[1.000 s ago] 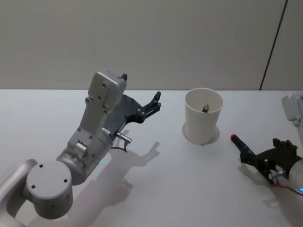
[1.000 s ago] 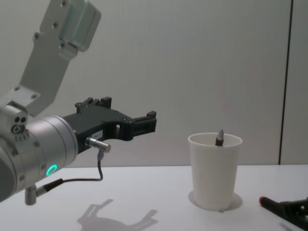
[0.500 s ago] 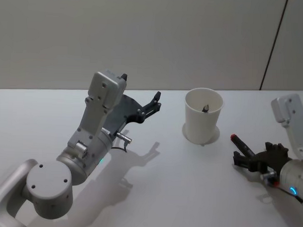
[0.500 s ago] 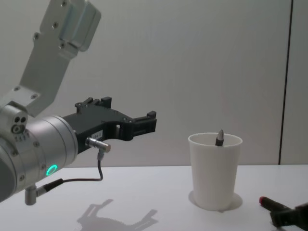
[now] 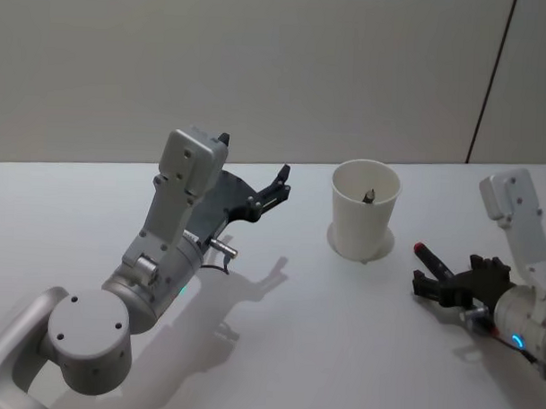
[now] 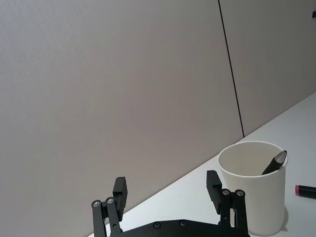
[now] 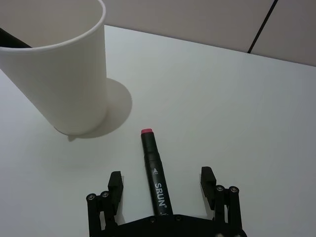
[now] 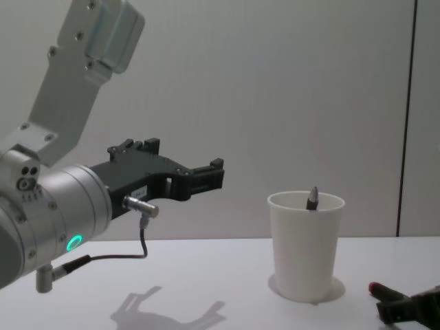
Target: Place the pen into the pen holder.
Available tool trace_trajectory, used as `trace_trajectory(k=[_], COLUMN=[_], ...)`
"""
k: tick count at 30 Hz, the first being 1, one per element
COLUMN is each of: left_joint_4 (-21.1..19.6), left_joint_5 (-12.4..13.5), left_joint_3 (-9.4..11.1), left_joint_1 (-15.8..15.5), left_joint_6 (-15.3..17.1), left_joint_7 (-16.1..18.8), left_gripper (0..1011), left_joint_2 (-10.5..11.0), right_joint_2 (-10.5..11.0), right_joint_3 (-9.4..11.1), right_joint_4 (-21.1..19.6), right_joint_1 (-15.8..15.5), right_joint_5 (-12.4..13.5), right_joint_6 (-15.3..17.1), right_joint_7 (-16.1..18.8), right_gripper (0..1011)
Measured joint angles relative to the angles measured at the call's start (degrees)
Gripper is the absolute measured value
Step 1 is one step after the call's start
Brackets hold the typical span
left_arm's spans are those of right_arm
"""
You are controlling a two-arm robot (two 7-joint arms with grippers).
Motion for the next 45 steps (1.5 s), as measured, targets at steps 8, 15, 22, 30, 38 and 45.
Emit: trace_trajectory(k=[8,15,22,30,38,45], left_joint_4=[0.0,0.0,0.0,0.0,0.0,0.0], left_joint_5=[0.0,0.0,0.0,0.0,0.0,0.0], left_joint_3=[0.0,0.0,0.0,0.0,0.0,0.0], left_joint_1=[0.0,0.0,0.0,0.0,0.0,0.0], left_joint_6=[0.0,0.0,0.0,0.0,0.0,0.0], left_joint_7=[0.0,0.0,0.0,0.0,0.0,0.0], left_gripper=[1001,1001,1001,1001,1001,1001], left_joint_2=[0.0,0.0,0.0,0.0,0.0,0.0], right_joint_2=[-0.5,-0.7,-0.8,-0.9,-0.9,-1.1], right_joint_3=[0.0,0.1,0.1,0.1,0.2,0.5], right_joint_4=[0.4,0.5,0.6,0.7,0.8,0.8], right_joint_1=[-0.1,-0.2,-0.3,-0.4,-0.5,-0.6], right_joint_5=[0.3,0.5,0.7,0.8,0.9,1.8], right_joint_6=[-0.1,-0.1,-0.2,-0.2,-0.3,-0.3], right_joint_7=[-0.5,-0.8,-0.8,-0.8,-0.8,-1.4], right_gripper=[1001,981,871,826,780,734])
